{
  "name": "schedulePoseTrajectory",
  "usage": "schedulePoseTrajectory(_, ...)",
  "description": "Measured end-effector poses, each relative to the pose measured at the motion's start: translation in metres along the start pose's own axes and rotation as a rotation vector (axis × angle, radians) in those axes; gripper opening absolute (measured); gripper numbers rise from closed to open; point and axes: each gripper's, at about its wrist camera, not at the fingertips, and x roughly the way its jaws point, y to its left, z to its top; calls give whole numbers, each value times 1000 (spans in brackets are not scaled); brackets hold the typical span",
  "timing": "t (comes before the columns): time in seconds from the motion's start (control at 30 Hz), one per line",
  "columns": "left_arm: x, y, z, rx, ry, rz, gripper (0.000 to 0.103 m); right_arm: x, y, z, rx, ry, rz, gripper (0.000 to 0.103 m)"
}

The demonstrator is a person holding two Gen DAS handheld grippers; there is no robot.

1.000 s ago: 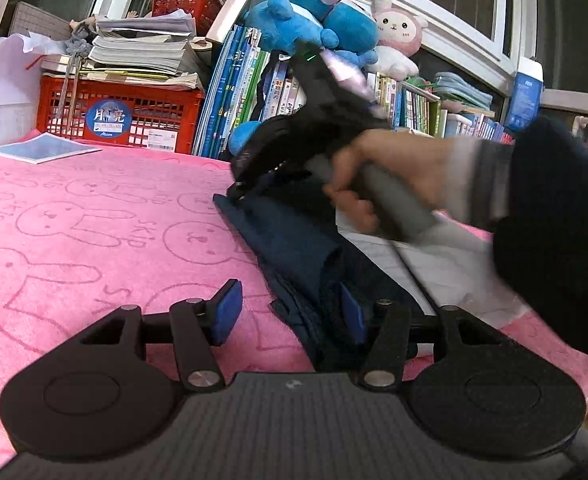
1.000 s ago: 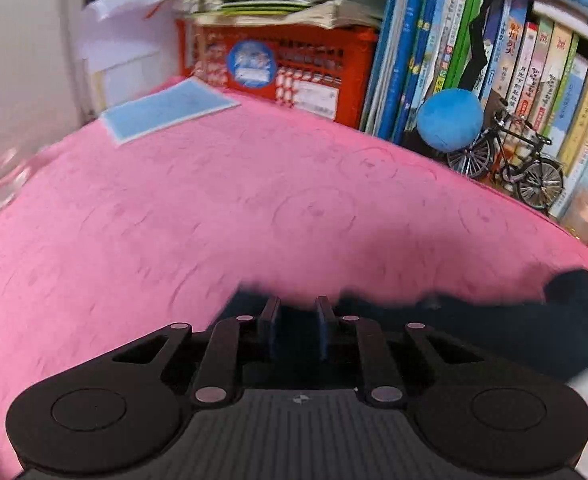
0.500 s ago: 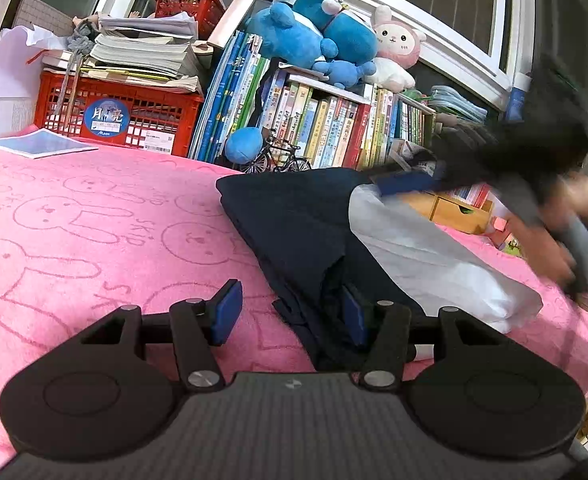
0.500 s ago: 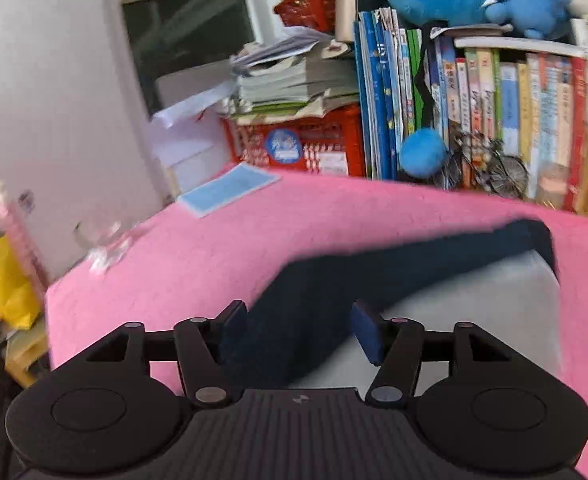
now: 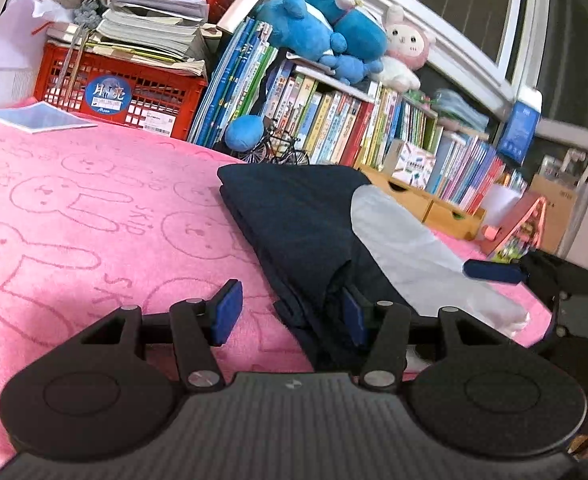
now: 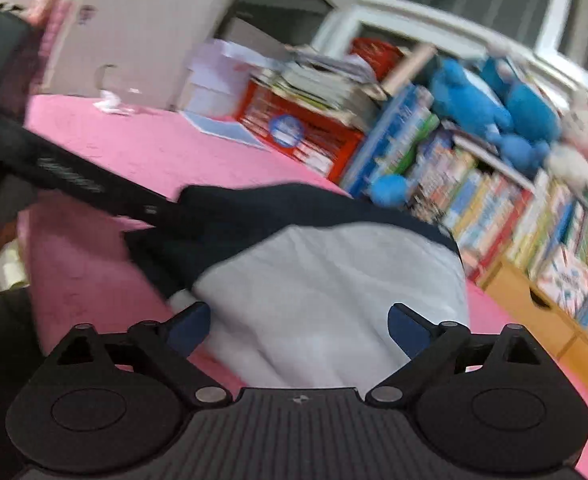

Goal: Fold clothes

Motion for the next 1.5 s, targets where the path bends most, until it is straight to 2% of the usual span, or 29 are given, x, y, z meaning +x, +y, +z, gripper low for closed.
schedulePoseTrajectory(0.1,4,-12,0,93,25,39,53,-1,-7,-8,-54,26,-143,98)
schedulePoseTrajectory(0.2,6,-16,0,140,44,44,55,-7,-30,-33,-133,72,-360,100)
schedulePoseTrajectory(0.23,7,-16,1,143,52,25,61,-10,-43,-44,-139,93,-441,102)
schedulePoseTrajectory(0.27,7,-16,2,145,61,6,73,-15,-59,-53,-115,103,-457,102)
schedulePoseTrajectory(0.3,9,-18,1,162,68,0,80,-20,-74,-59,-54,123,-436,102)
schedulePoseTrajectory(0.4,15,-32,-4,237,71,54,81,-22,-94,-60,105,172,-425,102)
schedulePoseTrajectory(0.53,15,-31,-2,222,73,52,81,-17,-91,-54,180,162,-342,94)
schedulePoseTrajectory(0.6,14,-29,0,223,83,45,81,-15,-92,-58,166,177,-348,90)
schedulePoseTrajectory(0.63,14,-28,1,222,88,40,81,-18,-96,-62,167,183,-364,95)
schedulePoseTrajectory(0.7,9,-26,6,190,79,-1,94,-30,-123,-71,280,166,-298,96)
schedulePoseTrajectory(0.73,6,-25,10,170,71,-25,94,-31,-129,-74,306,178,-291,97)
schedulePoseTrajectory(0.8,-1,-22,17,129,55,-74,94,-33,-126,-78,297,185,-288,96)
schedulePoseTrajectory(0.87,-7,-19,24,87,40,-123,93,-42,-116,-80,254,156,-270,95)
schedulePoseTrajectory(1.0,-21,-14,38,5,8,-220,93,-60,-84,-73,119,32,-168,95)
schedulePoseTrajectory(1.1,-31,-10,48,-57,-15,-292,94,-55,-61,-54,32,-23,-82,90)
schedulePoseTrajectory(1.13,-34,-9,52,-78,-23,-317,95,-53,-54,-47,7,-37,-51,85)
schedulePoseTrajectory(1.2,-23,-10,66,-106,-35,-333,95,-43,-36,-35,-42,-55,6,64)
schedulePoseTrajectory(1.23,-13,-13,72,-101,-35,-325,95,-37,-28,-30,-57,-61,27,61)
schedulePoseTrajectory(1.37,37,-37,77,32,41,-197,94,-23,3,-15,-113,-96,81,51)
schedulePoseTrajectory(1.47,71,-41,71,65,132,-95,90,-15,17,-10,-121,-87,98,23)
schedulePoseTrajectory(1.5,82,-40,69,70,161,-59,87,-13,21,-9,-122,-79,102,21)
